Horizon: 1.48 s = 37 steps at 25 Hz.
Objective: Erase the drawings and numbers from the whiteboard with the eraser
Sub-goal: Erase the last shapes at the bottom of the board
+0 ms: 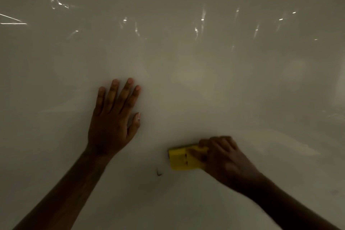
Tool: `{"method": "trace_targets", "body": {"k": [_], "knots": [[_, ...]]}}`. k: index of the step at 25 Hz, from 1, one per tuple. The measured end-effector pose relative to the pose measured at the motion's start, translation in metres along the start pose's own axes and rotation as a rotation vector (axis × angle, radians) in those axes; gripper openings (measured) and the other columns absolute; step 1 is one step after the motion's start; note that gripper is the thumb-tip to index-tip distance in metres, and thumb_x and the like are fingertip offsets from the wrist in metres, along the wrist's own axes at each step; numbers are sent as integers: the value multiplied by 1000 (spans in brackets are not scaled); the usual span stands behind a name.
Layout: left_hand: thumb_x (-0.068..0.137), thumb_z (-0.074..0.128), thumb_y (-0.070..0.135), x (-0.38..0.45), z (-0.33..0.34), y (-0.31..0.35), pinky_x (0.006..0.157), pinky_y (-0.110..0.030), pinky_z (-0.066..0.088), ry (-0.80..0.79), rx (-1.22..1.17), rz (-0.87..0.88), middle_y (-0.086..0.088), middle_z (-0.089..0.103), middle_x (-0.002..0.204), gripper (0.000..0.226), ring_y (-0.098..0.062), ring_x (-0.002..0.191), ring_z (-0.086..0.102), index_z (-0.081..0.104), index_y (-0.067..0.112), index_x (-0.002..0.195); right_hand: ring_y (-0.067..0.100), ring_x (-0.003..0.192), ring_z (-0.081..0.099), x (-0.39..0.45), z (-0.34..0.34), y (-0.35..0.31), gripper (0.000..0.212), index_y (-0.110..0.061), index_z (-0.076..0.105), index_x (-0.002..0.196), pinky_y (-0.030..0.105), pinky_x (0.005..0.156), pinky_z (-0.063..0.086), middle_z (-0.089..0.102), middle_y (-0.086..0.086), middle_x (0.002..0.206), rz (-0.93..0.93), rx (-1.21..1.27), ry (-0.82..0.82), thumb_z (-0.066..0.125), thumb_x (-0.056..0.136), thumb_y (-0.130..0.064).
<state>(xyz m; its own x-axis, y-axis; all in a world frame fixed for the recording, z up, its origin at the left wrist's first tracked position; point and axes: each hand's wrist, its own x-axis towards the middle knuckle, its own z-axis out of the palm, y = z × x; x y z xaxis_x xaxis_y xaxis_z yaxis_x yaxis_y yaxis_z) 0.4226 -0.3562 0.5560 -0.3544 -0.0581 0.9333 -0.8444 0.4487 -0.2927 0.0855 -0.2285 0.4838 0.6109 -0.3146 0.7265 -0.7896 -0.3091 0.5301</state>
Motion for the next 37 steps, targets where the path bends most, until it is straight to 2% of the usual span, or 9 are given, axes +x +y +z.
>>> {"method": "trace_targets", "body": {"k": [4,9,13,20,24,29,33,35,37], "knots": [[111,38,37,0,0,0,135,-59,14,12,-10,-3,-9,24,179,65,-37,167,18,30,14,171,29,112,59,57,4,-12,48,-33,54,150,42,92,45,63,4,130,144,85,93,62,104,-42],[109,41,35,-1,-1,-2,135,-59,15,22,-31,-1,-10,28,178,65,-38,166,21,32,14,170,24,108,64,21,51,-83,39,-36,57,145,39,95,47,66,1,129,-131,75,2,59,107,-31],[109,40,34,-1,-2,-1,134,-60,15,17,-28,1,-10,27,178,66,-39,166,21,32,13,170,26,111,66,-22,29,-40,44,-35,54,149,40,97,45,67,2,132,-142,13,-42,60,106,-29],[109,41,33,-1,-1,-1,134,-62,16,7,-18,5,-11,26,178,66,-41,165,22,31,10,170,34,111,53,93,-33,55,59,-34,53,149,44,93,41,59,7,128,404,46,266,72,95,-47],[108,41,34,-2,-2,-3,134,-61,16,3,-39,8,-11,27,178,67,-41,165,23,31,9,170,30,112,48,165,-50,82,68,-34,45,156,40,95,38,56,7,131,525,-42,359,64,96,-60],[107,42,34,-3,-1,-3,134,-61,15,4,-32,23,-12,25,178,69,-41,165,22,30,8,170,37,106,57,93,-90,187,56,-31,54,139,45,93,46,61,17,121,857,-127,522,62,96,-66],[105,42,34,-4,1,-4,134,-61,12,-5,-23,23,-14,25,178,71,-43,165,21,31,6,169,24,96,65,-6,-115,235,76,-37,60,140,46,79,59,61,14,120,1270,153,714,72,77,-78],[105,43,34,-3,0,0,134,-62,12,-4,-19,15,-15,25,178,72,-43,165,21,31,6,169,17,93,59,-7,-115,231,72,-38,60,141,37,82,57,54,6,115,1306,221,807,78,78,-68],[104,43,34,-2,-1,-1,134,-63,13,-19,-9,14,-15,26,178,72,-43,165,21,31,5,169,8,82,57,14,-93,210,55,-16,68,128,33,73,52,55,1,100,1220,298,876,78,87,-52]]}}
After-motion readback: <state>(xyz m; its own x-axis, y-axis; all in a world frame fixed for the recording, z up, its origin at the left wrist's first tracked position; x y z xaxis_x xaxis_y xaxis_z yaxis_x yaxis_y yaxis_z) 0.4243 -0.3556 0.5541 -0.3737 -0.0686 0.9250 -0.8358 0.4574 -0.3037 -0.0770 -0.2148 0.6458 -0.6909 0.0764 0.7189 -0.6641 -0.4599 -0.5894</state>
